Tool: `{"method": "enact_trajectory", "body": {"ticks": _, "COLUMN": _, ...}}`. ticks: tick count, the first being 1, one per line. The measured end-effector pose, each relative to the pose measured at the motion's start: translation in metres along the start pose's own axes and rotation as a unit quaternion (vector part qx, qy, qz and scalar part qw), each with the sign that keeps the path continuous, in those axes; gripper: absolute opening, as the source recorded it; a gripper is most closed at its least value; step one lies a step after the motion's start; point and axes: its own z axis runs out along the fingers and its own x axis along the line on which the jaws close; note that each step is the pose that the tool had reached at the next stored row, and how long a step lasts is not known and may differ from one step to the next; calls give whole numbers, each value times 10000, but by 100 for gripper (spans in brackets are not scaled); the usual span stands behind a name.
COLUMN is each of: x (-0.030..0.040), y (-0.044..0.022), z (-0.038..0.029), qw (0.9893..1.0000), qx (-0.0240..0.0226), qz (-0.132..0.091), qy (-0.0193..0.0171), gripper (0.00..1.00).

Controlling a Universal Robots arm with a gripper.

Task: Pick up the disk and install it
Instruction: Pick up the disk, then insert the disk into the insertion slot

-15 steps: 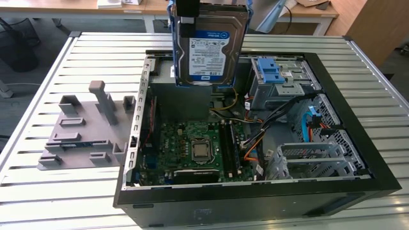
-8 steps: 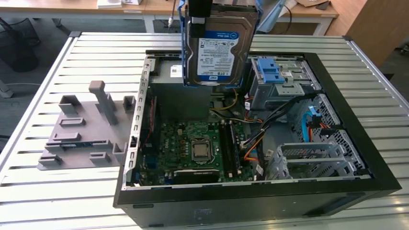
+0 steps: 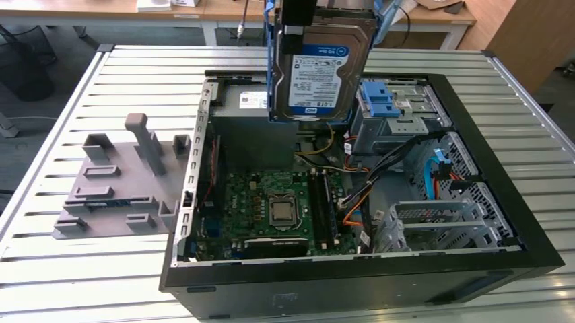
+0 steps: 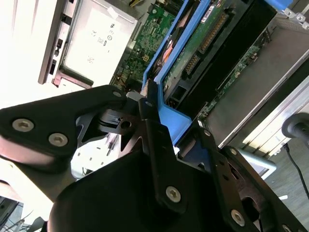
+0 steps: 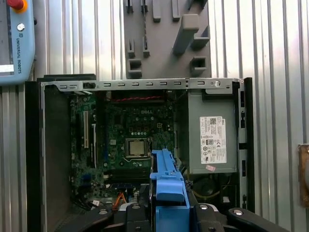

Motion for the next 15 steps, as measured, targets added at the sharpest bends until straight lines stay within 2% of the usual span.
{"method": "enact_trajectory", "body": {"ticks": 5, "x": 13, "y": -77, "z": -1, "qw": 10000, "qx": 0, "qz": 10, "qy": 0, "gripper": 37}}
{"method": "enact_trajectory", "body": {"ticks": 15, "x": 14, "y": -82, "z": -1, "qw": 10000, "qx": 0, "qz": 10, "qy": 0, "gripper": 37}}
